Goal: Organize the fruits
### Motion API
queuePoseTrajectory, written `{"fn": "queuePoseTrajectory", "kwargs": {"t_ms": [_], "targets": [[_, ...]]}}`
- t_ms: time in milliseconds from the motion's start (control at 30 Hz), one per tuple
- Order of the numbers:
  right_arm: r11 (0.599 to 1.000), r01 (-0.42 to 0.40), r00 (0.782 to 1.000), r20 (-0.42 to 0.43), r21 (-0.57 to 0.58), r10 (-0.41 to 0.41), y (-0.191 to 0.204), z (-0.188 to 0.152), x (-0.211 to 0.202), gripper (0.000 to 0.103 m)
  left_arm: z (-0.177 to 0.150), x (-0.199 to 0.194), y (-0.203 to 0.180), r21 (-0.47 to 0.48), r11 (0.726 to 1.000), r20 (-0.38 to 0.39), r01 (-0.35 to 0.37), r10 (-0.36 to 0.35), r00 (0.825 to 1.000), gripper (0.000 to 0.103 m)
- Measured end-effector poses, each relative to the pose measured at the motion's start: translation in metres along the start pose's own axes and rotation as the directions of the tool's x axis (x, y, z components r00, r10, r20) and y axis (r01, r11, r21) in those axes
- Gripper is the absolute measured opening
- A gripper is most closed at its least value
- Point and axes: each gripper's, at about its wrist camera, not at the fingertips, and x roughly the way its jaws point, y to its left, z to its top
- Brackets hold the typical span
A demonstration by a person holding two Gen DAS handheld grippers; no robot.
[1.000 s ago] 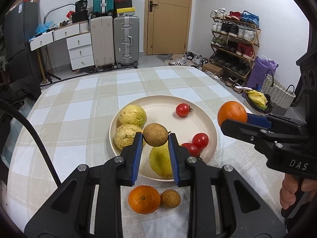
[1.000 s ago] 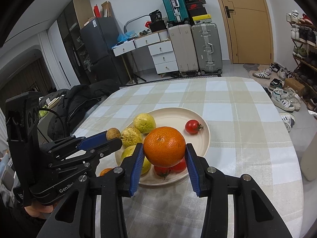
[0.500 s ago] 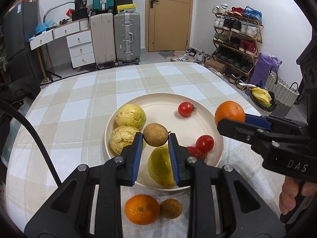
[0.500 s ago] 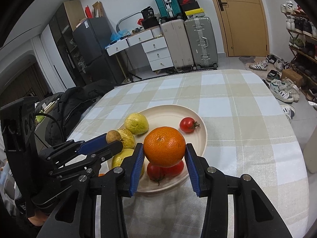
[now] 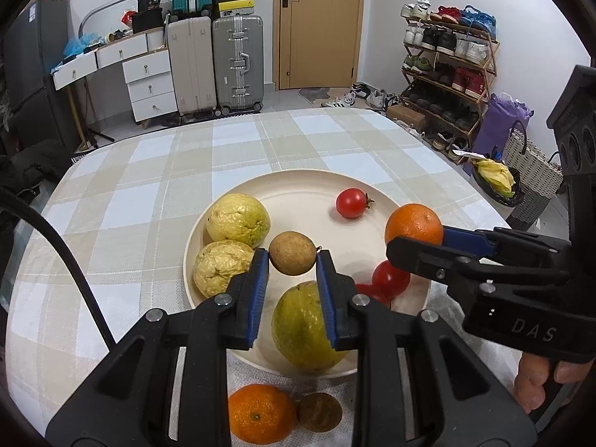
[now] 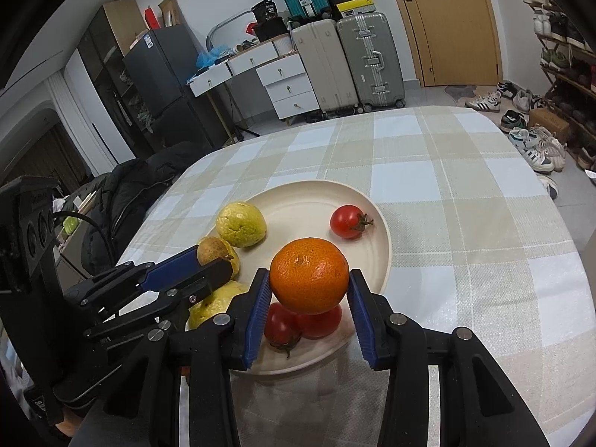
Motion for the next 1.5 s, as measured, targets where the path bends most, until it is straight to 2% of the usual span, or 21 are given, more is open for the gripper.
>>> {"fn": "queuePoseTrajectory", "kwargs": {"t_ms": [733,933,1000,1067,1100,1167,1200,1267,1367,1500], "targets": [[1.0,0.01,0.999,-0.037,0.017,-0.009,-0.007,0.007,0.022,0.043,0.009,0.028,-0.002,0.001,1.0,-0.02,0.002,-0.002,1.0,0.024],[1.0,0.007,1.0,-0.02,0.004,-0.007,-0.003,0.006,0.016,0.049,0.008,0.027,0.002,-0.022,1.0,-0.021,-0.014,0.014,1.0,0.024],[1.0,0.019,1.0,-0.009,-0.001,-0.019,-0.001,0.006,0.012,0.049,0.007,0.022,0.005,-0.028,0.999,-0.019,-0.017,0.017,1.0,0.029],[0.999,0.037,0.999,0.004,-0.003,-0.037,-0.001,0.006,0.007,0.052,0.004,0.016,0.006,-0.029,0.999,-0.003,-0.018,0.018,1.0,0.043],[0.999,0.044,0.999,0.009,-0.005,-0.044,-0.001,0.005,0.005,0.053,0.002,0.011,0.006,-0.026,1.0,0.007,-0.018,0.018,1.0,0.048],[0.998,0.055,0.998,0.017,-0.008,-0.055,-0.001,0.003,-0.001,0.066,0.0,0.002,0.007,-0.018,1.0,0.025,-0.015,0.015,1.0,0.065],[0.998,0.059,0.998,0.023,-0.007,-0.059,-0.002,0.002,-0.004,0.069,-0.001,-0.004,0.008,-0.017,1.0,0.038,-0.021,0.022,0.999,0.068],[0.998,0.063,0.997,0.039,-0.002,-0.063,-0.003,-0.002,-0.01,0.082,-0.004,-0.015,0.011,-0.023,0.999,0.054,-0.023,0.024,0.998,0.079],[0.998,0.068,0.996,0.064,0.012,-0.068,-0.005,-0.007,-0.021,0.101,-0.011,-0.032,0.022,-0.059,0.998,0.071,-0.011,0.015,0.997,0.085],[0.998,0.067,0.995,0.068,0.015,-0.068,-0.003,-0.014,-0.028,0.103,-0.021,-0.05,0.037,-0.105,0.994,0.078,0.0,0.008,0.997,0.091]]}}
